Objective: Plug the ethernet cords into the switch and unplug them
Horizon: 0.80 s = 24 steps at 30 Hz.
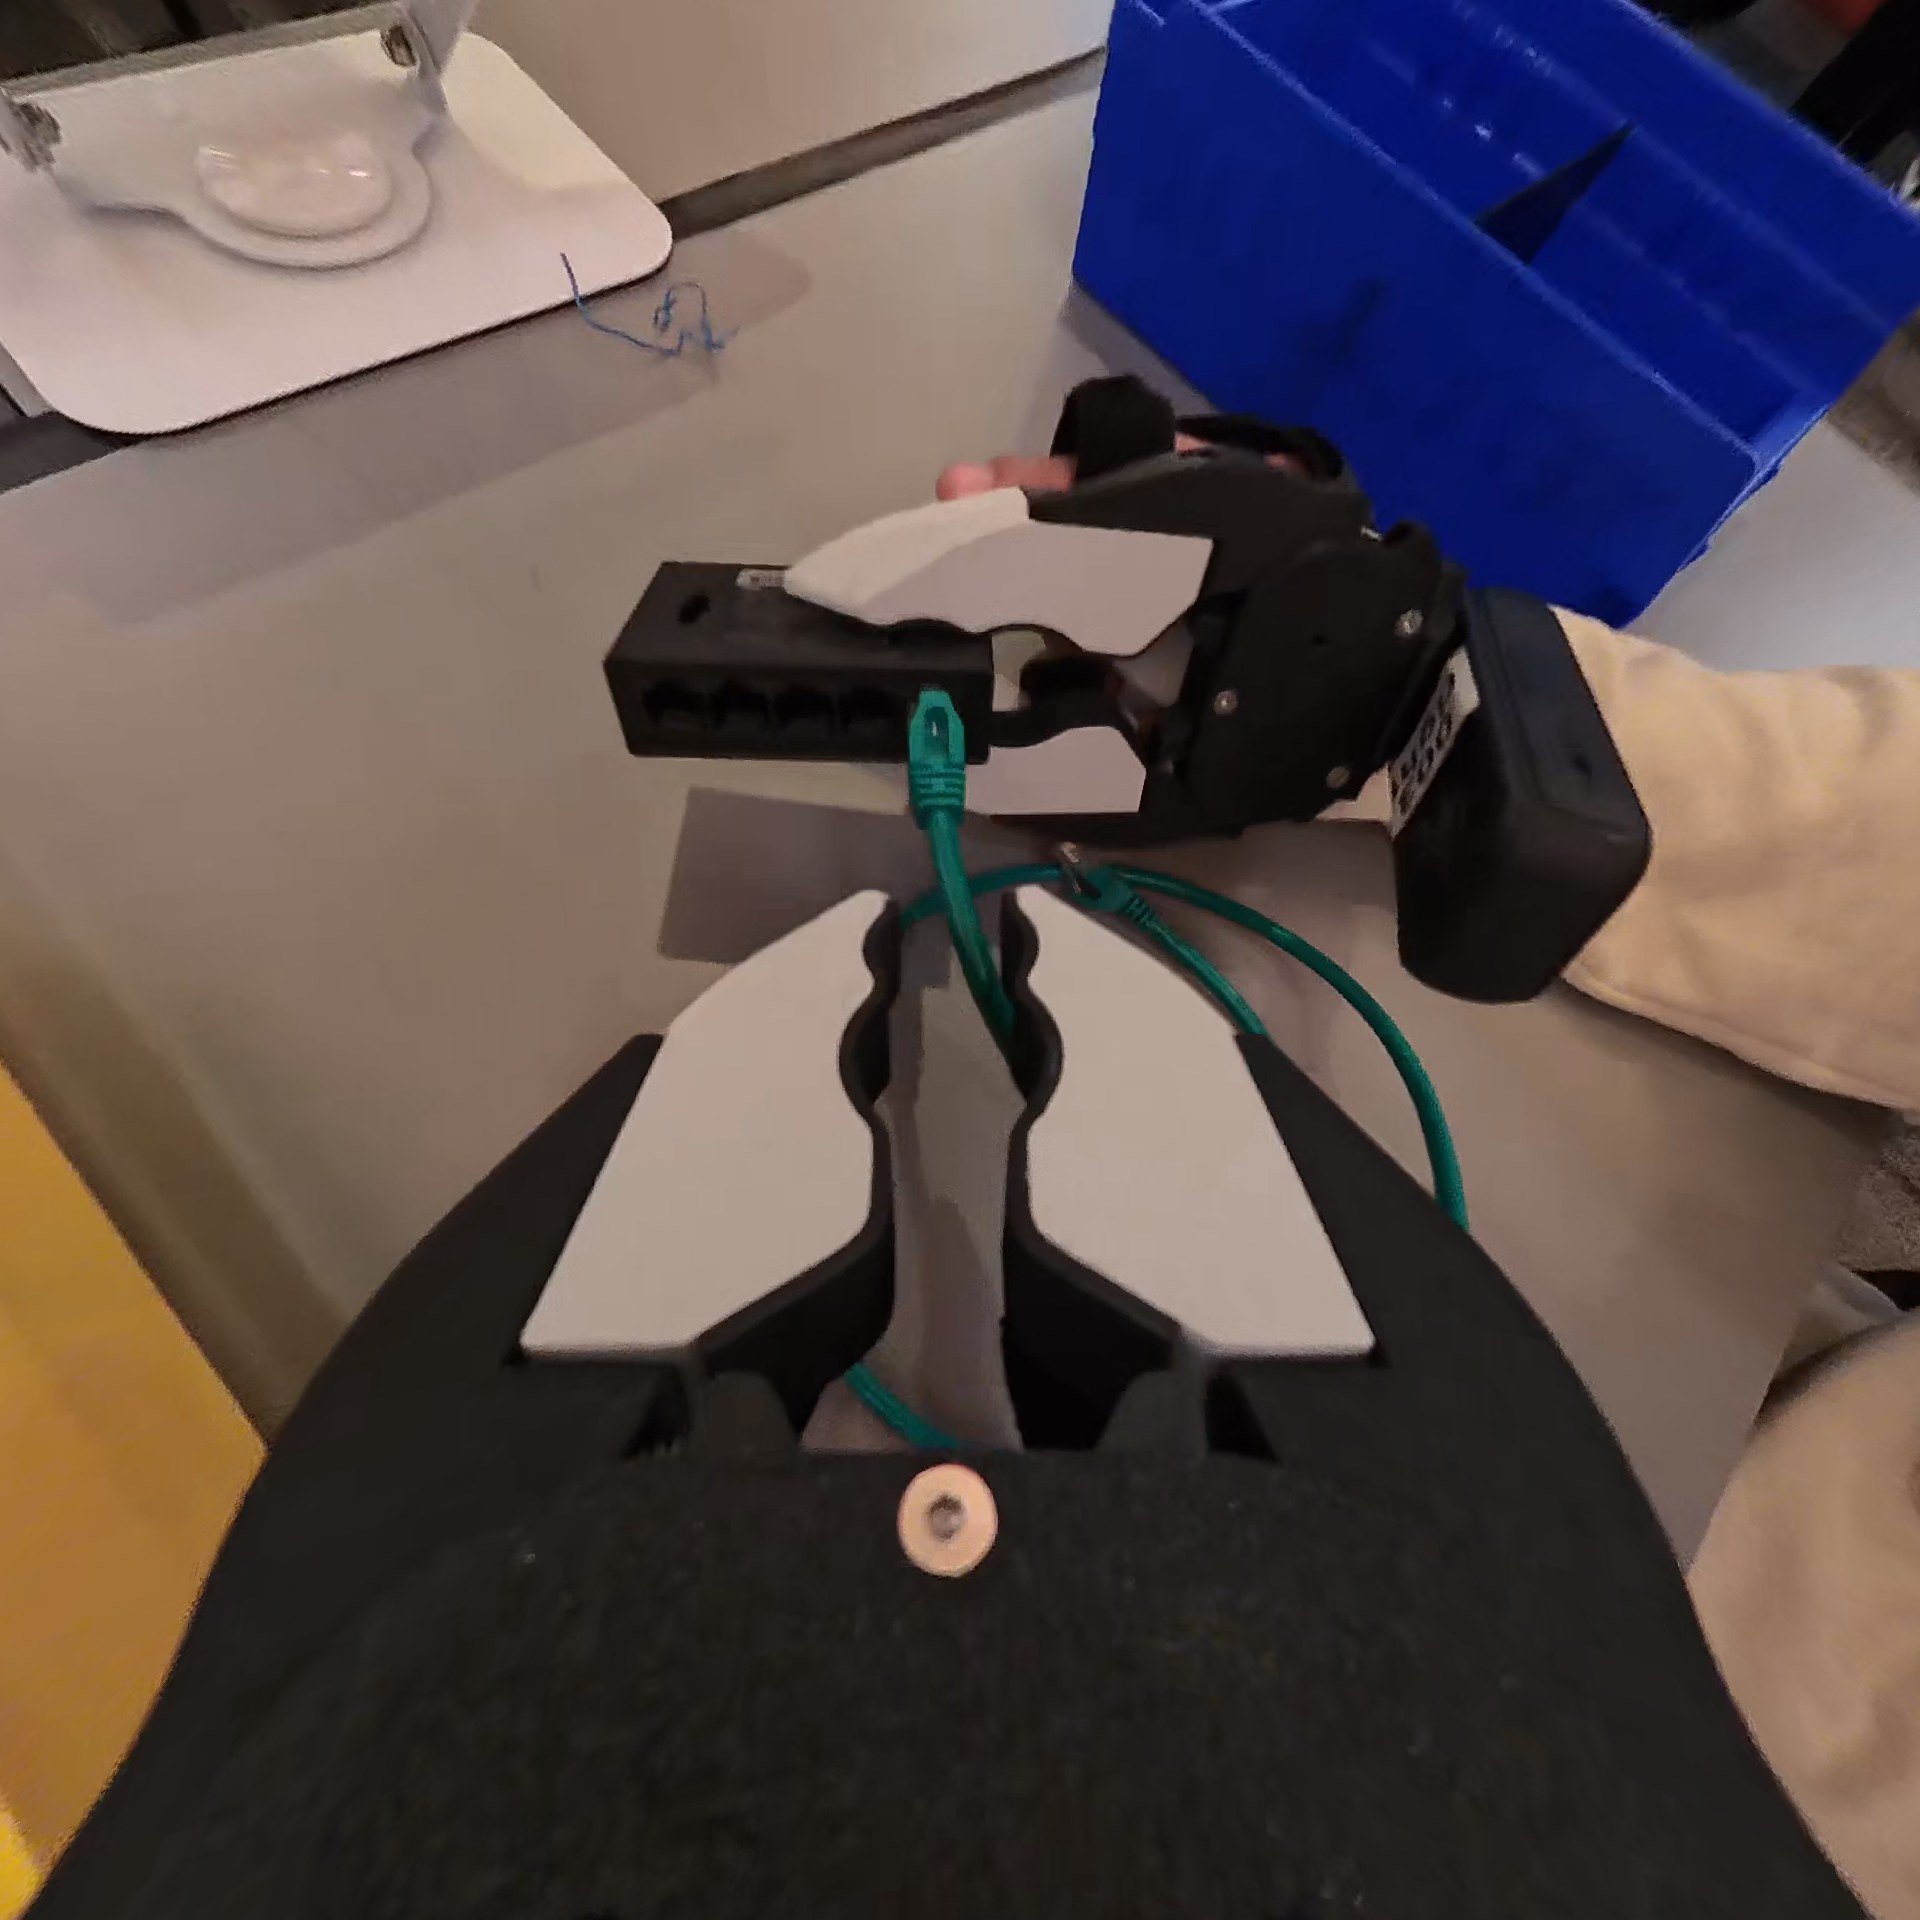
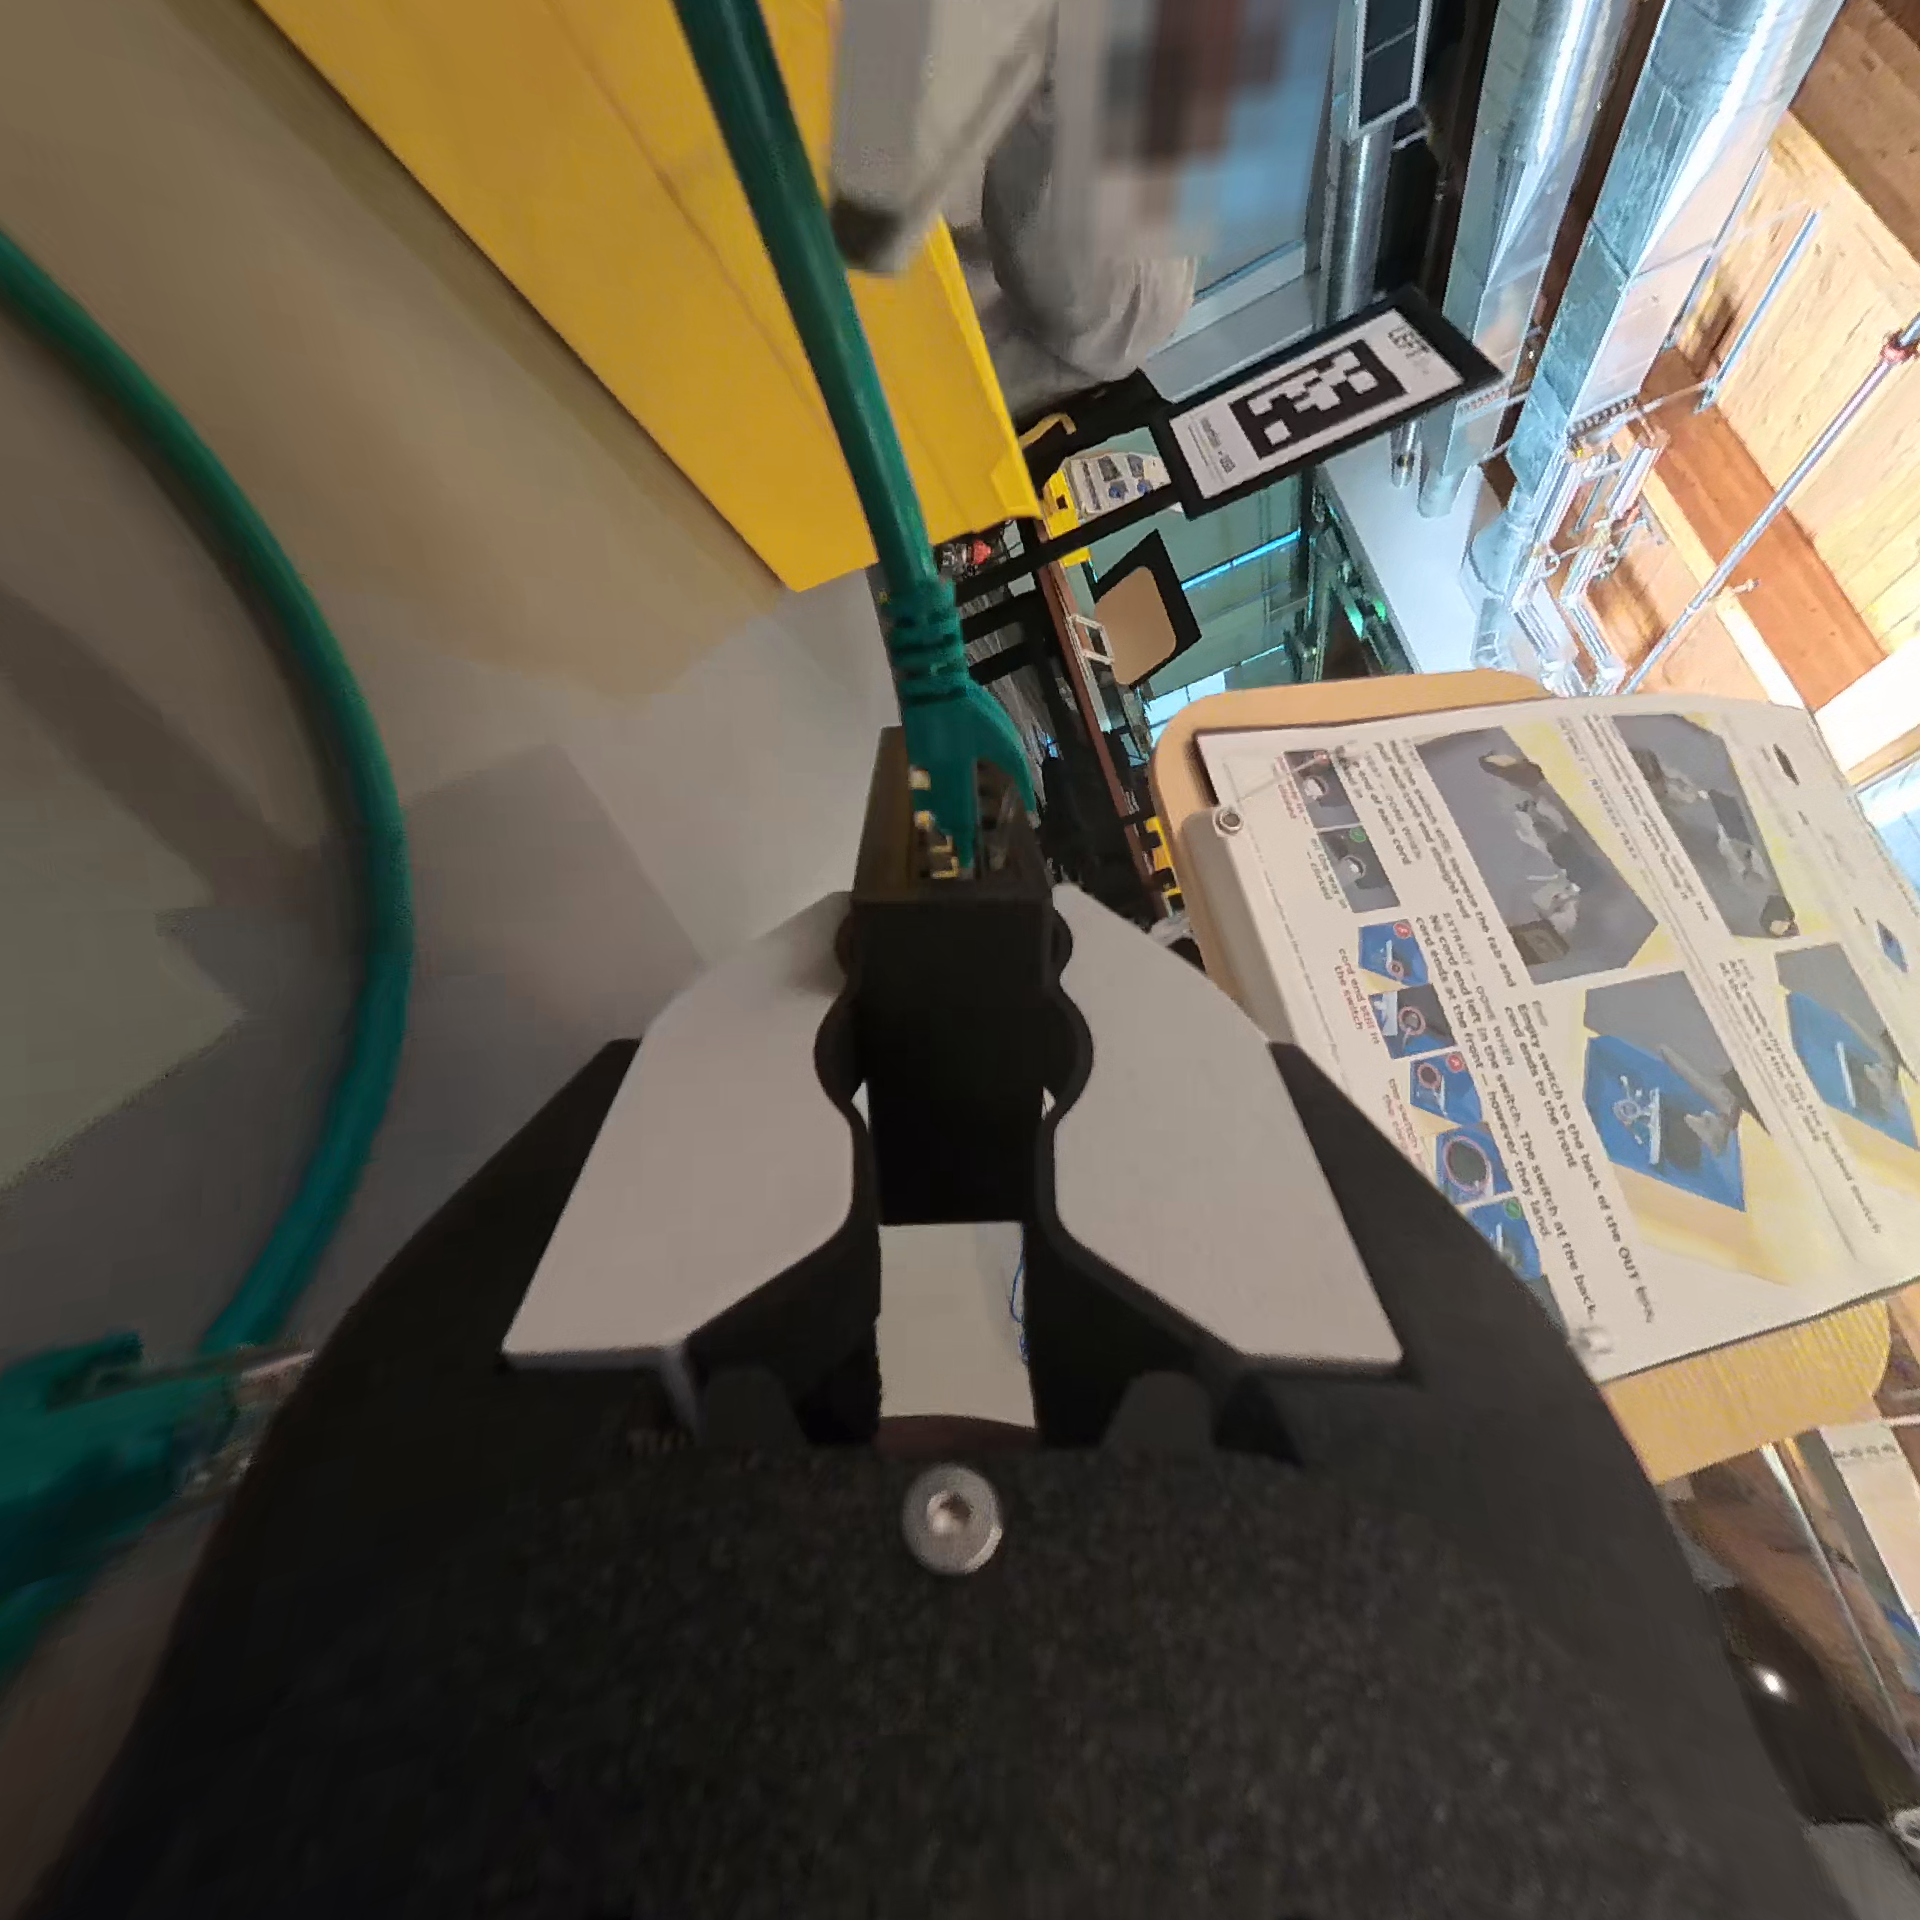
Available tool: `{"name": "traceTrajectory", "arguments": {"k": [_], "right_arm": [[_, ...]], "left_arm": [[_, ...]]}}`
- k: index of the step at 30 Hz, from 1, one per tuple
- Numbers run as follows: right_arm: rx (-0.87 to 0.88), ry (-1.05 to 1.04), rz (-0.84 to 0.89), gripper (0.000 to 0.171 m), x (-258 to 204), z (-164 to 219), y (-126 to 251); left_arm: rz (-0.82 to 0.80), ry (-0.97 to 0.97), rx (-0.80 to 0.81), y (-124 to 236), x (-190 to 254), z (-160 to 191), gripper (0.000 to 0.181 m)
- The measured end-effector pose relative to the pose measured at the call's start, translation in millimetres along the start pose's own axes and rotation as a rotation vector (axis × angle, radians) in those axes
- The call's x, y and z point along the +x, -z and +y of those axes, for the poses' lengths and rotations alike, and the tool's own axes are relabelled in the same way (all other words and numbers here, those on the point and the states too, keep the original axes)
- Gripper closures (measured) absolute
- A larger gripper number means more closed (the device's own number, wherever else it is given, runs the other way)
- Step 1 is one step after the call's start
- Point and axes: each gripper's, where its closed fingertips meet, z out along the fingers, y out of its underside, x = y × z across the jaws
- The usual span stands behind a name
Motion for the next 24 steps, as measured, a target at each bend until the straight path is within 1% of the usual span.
{"name": "traceTrajectory", "arguments": {"k": [4, 7, 10, 12, 14, 17, 20, 21, 24], "right_arm": [[0.006, 0.018, -0.006, 0.142, -3, -2, 0], [-0.005, 0.012, -0.005, 0.142, -2, 0, -1], [-0.028, 0.01, 0.005, 0.142, -1, 1, -2], [-0.046, 0.012, 0.012, 0.142, -1, 2, -3], [-0.059, 0.007, 0.013, 0.142, -1, 3, -4], [-0.066, -0.001, 0.015, 0.142, 0, 5, -5], [-0.072, 0.009, 0.017, 0.142, 0, 6, -5], [-0.076, 0.015, 0.018, 0.142, 0, 6, -5], [-0.091, 0.03, 0.02, 0.142, -1, 7, -6]], "left_arm": [[0.037, 0.021, 0.025, -10, -4, 4, 0.157], [0.055, 0.043, 0.06, -14, -5, 2, 0.156], [0.081, 0.088, 0.081, -18, -5, 0, 0.15], [0.073, 0.122, 0.099, -19, -8, -2, 0.145], [0.038, 0.137, 0.129, -16, -13, -5, 0.145], [0.008, 0.118, 0.16, -10, -12, -12, 0.143], [0.01, 0.08, 0.204, -4, 0, -23, 0.143], [0.012, 0.065, 0.208, -4, 4, -25, 0.139], [-0.014, 0.017, 0.172, -11, 8, -22, 0.135]]}}
